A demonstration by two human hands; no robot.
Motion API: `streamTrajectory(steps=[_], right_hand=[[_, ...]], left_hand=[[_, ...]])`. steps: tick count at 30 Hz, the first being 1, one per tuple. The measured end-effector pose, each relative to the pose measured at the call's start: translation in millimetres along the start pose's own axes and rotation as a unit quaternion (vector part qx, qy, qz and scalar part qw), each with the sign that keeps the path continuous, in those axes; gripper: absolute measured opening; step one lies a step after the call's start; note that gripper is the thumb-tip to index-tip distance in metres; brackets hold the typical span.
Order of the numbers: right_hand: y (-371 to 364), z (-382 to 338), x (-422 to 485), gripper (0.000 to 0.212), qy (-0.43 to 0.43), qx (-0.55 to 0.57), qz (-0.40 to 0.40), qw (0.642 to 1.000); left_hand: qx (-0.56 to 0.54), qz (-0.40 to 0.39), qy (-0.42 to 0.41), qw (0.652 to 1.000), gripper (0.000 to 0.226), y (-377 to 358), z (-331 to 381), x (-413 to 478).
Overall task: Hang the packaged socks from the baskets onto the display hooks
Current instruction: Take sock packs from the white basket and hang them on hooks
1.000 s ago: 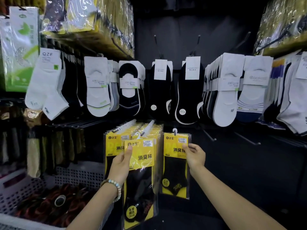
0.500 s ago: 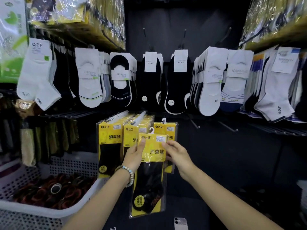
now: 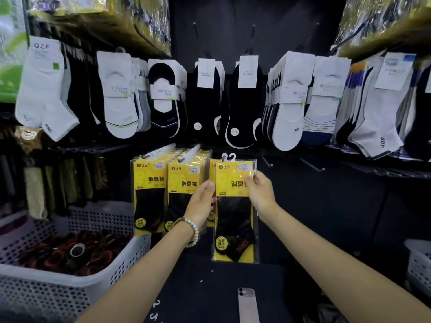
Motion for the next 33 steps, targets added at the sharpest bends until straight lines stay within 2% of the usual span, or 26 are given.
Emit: streamTrajectory(steps=[8, 13, 18, 21, 25, 28, 33], right_hand=[[-24.6, 23.8, 27.8, 0.014, -0.014, -0.027, 0.000, 1.000], [-31.5, 47.6, 42.1, 0.013, -0.013, -0.051, 0.033, 0.998], [-28.1, 78.7, 47.7, 0.023, -0.089, -0.009, 0.059, 0.994], [-18.5, 93.2, 36.6, 0.023, -0.099, -0.015, 0.056, 0.993], [1.8, 113.4, 0.1, 0.030, -0.112, -0.042, 0.014, 0.993], [14.3, 135.0, -46.1, 0.028, -0.135, -0.057, -0.035, 0.989], [33.3, 195.4, -160.3, 0.013, -0.251, -0.110, -0.136, 0.952]], left_hand=[[-0.007, 0.012, 0.030, 0.999, 0.049, 8.6, -18.9, 26.0], [0.028, 0.014, 0.017, 0.999, 0.052, 5.8, -30.3, 41.5], [0.039, 0.013, 0.007, 0.999, 0.052, 0.6, -35.1, 55.6], [0.040, 0.016, 0.009, 0.999, 0.053, -0.6, -41.1, 50.0], [0.078, 0.004, 0.034, 0.996, 0.055, 1.9, -69.3, 19.7], [0.111, -0.009, 0.058, 0.992, 0.052, 6.5, -103.6, -21.4], [0.144, -0.033, 0.175, 0.973, 0.044, 8.5, -198.1, -124.4]])
Point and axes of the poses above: each hand's wrist, its own x-axis towards the middle knuckle, its own y-axis out of the back of the hand, z = x × y, the point moved 6 cm from there along x, towards the middle knuckle, and after that the axes turned 5 degrees about y, right-handed, at the moved point
